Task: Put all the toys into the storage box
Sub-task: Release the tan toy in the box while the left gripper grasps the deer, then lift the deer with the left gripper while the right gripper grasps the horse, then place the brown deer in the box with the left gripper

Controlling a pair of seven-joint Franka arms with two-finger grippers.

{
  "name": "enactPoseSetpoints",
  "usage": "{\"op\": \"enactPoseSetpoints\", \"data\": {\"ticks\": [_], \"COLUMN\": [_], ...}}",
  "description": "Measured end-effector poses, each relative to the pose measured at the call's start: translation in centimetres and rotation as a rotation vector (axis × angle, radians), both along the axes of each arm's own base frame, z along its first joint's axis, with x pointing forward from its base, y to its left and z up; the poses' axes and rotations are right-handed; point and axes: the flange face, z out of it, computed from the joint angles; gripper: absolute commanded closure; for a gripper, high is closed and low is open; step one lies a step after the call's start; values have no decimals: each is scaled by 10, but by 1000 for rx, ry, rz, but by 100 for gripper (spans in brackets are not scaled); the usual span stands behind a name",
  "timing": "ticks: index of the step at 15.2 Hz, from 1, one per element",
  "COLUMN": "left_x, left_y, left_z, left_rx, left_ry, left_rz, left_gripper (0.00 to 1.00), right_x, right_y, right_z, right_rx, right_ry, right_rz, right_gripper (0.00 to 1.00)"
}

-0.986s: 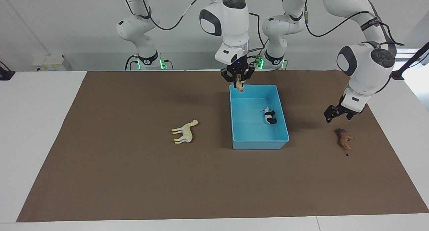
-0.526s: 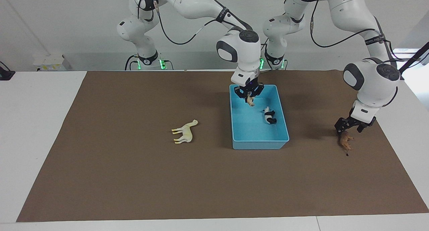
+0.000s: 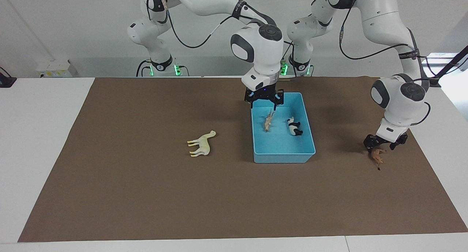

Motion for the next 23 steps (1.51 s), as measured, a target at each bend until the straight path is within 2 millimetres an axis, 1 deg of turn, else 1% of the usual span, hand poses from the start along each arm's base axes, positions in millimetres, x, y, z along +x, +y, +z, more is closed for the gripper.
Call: {"op": "enactPoseSetpoints", "data": {"ticks": [1, 2, 4, 5, 6, 7, 8, 9, 11, 13, 14, 15, 16, 17, 18, 20, 22, 23], "left_x": [-5, -9, -14, -14, -14, -13, -13, -13, -13, -10, -7, -4, -2, -2, -4, -17, -36, -45], "left_y": [3, 4, 3, 1, -1, -2, -2, -2, -2, -3, -6, -11, -21, -37, -60, -119, -179, -208], "left_z": [-6, -11, -19, -20, -19, -18, -18, -17, -16, -10, -4, 8, 24, 44, 65, 104, 131, 138], "left_rx": [-3, -8, -17, -20, -22, -23, -23, -24, -25, -22, -19, -16, -14, -17, -26, -54, -89, -105], "left_ry": [10, 16, 16, 13, 10, 8, 6, 5, 6, 20, 32, 46, 65, 85, 109, 144, 168, 175], "left_rz": [9, 26, 74, 85, 89, 93, 98, 107, 120, 125, 134, 150, 175, 197, 220, 279, 346, 382], "left_gripper": [0, 12, 68, 94, 100, 100, 100, 100, 100, 100, 100, 100, 100, 100, 100, 100, 100, 100], "right_x": [19, 36, 65, 77, 86, 93, 96, 95, 82, 69, 65, 61, 59, 57, 56, 54, 54, 54], "right_y": [-25, -50, -97, -119, -140, -157, -169, -178, -195, -210, -215, -218, -220, -220, -221, -221, -221, -220], "right_z": [6, 8, 1, -6, -15, -25, -38, -55, -92, -119, -127, -132, -136, -138, -141, -144, -144, -146], "right_rx": [-7, -21, -49, -59, -67, -72, -71, -67, -66, -71, -72, -72, -72, -71, -71, -70, -67, -66], "right_ry": [-4, -3, 6, 16, 27, 33, 28, 14, -2, 1, 2, 1, -3, -9, -14, -20, -34, -38], "right_rz": [-7, 13, 79, 101, 121, 143, 167, 191, 249, 300, 315, 324, 334, 345, 352, 358, 363, 365], "right_gripper": [0, 0, 0, 0, 0, 0, 0, 0, 0, 0, 0, 0, 0, 0, 0, 0, 0, 0]}}
